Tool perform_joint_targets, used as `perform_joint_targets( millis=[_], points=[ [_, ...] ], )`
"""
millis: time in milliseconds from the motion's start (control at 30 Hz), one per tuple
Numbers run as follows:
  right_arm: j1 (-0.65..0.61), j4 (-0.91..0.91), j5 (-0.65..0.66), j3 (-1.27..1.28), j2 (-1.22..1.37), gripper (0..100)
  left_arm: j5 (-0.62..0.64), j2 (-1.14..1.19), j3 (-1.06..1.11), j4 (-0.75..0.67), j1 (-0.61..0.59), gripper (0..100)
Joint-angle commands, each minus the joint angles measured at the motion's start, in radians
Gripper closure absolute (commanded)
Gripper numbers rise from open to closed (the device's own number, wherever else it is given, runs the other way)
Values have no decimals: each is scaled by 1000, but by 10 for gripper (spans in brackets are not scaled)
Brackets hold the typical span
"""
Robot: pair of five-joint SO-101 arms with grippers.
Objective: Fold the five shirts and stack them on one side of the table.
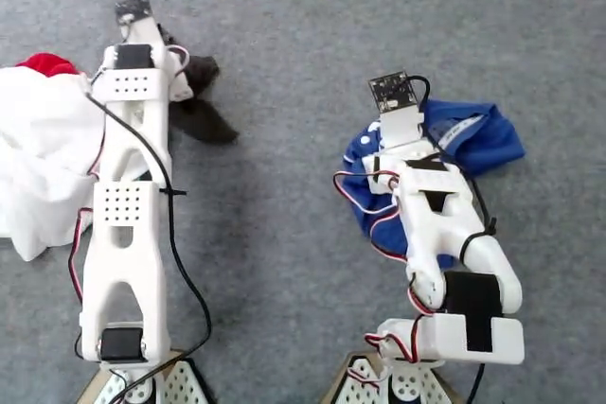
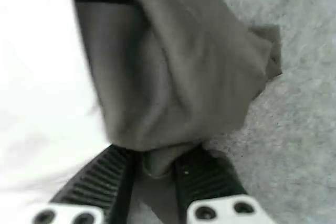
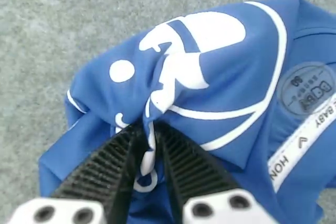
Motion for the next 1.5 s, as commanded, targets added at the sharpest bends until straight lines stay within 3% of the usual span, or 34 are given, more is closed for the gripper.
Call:
perform_joint_targets(
  millis=[0,233,533,833,1133,1267,1367,1467],
  points=[
    [9,-11,8,5,-13,984,-18,-133,-130,60,-30,971],
    [9,-11,8,5,-13,984,-123,-428,-136,71,-91,971],
    [9,-11,8,5,-13,984,-123,-753,-136,120,-427,971],
    [9,-11,8,5,-13,984,-115,-715,-131,144,-730,971],
    [0,-8,8,-16,10,984,-124,-512,-7,180,-808,965],
    [-46,64,8,-70,8,984,-144,-502,156,180,-835,816],
    [-87,221,8,-191,-4,984,-121,-537,239,180,-869,695],
    [-153,385,8,-344,-42,984,-49,-595,266,180,-920,662]
  ],
)
